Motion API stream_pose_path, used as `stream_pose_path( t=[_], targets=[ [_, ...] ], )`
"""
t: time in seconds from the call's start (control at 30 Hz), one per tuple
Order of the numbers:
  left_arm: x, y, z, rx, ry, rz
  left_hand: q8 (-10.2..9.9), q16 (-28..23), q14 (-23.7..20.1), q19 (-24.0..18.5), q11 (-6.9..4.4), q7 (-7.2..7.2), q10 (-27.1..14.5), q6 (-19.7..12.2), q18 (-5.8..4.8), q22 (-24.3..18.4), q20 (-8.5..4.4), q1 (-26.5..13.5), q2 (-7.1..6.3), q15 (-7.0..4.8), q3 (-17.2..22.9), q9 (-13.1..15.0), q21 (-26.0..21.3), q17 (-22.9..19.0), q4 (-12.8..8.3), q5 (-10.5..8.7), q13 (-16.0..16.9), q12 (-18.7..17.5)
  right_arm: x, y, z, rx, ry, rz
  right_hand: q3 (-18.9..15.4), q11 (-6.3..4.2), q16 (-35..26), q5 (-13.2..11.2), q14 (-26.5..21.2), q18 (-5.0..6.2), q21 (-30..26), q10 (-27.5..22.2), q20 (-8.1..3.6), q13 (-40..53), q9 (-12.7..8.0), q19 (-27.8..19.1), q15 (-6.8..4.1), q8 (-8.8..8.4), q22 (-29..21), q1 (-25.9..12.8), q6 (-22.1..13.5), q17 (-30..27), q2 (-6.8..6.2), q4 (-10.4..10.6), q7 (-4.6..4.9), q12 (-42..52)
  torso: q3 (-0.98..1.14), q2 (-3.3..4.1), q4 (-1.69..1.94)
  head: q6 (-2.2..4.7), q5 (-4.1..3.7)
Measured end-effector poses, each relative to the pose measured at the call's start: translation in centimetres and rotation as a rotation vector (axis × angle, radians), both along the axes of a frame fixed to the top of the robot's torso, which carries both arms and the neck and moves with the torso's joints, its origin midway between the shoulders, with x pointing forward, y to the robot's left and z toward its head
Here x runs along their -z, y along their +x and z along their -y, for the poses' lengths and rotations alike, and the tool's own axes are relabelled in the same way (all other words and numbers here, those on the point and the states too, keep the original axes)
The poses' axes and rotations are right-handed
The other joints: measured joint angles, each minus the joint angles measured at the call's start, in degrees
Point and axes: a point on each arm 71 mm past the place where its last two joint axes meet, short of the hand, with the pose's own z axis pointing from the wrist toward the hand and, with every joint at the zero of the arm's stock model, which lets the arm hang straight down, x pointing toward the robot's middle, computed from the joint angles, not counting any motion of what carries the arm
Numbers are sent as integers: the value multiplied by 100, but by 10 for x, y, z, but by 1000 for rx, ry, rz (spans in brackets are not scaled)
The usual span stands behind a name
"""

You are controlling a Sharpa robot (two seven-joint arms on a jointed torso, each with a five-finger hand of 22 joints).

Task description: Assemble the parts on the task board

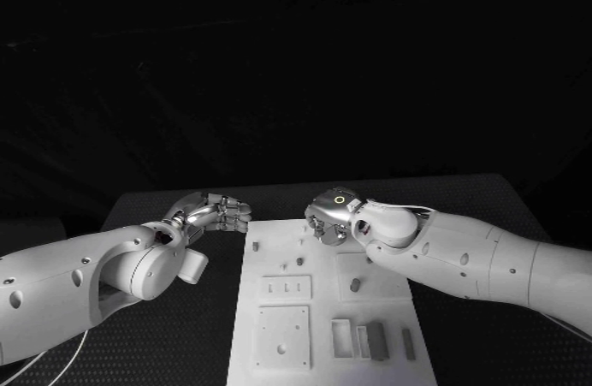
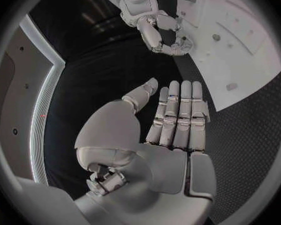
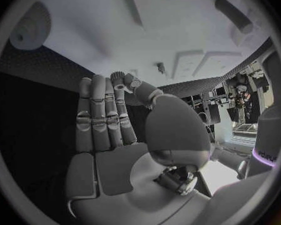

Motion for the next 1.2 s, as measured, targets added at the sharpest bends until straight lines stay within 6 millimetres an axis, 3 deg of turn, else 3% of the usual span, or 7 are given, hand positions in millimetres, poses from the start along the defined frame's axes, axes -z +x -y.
stream_pose_path(
  t=[0.33, 0.67, 1.2],
  targets=[
    [0, 2, 4, 5, 0, 2, 0, 0, 0, 0, 0, 0, 0, 0, 0, 4, 0, 0, 0, 0, 0, -5, 0, 0, 0, 0, 0, -22, -2, 4, -23, -12, -21, 75, 0, 0, 1, 4, 8, 1, 34, 0, 7, 0, 14, 9, -13, 0, 3, 0, 37, 20, 0, 0, 3, -5, -2, 7, 22, 43, 10],
    [-1, 3, 6, 8, 0, 3, 0, 0, 0, 0, 0, 0, 0, 0, 0, 5, 0, 0, 0, 0, 0, -5, 0, 5, 0, 0, 0, -22, 1, 10, -32, -5, -30, 114, 5, 0, 18, 7, 7, 0, 62, 0, 8, 0, 14, 8, -16, 0, 5, 0, 37, 29, 0, 5, 4, -15, 3, 16, 32, 64, 30],
    [-5, 4, 6, 8, 0, 10, 0, -21, 0, 0, 0, 0, 0, 0, -1, 4, 0, 0, 0, 0, 0, -4, 0, 9, 0, 0, 0, -22, 8, 12, -32, -2, -45, 111, 16, 20, 20, 6, 9, 1, 62, 20, 10, 0, 18, 7, -15, 0, 4, 22, 53, 36, -22, 16, -12, -60, 17, 24, 15, 5, 90]
  ],
)
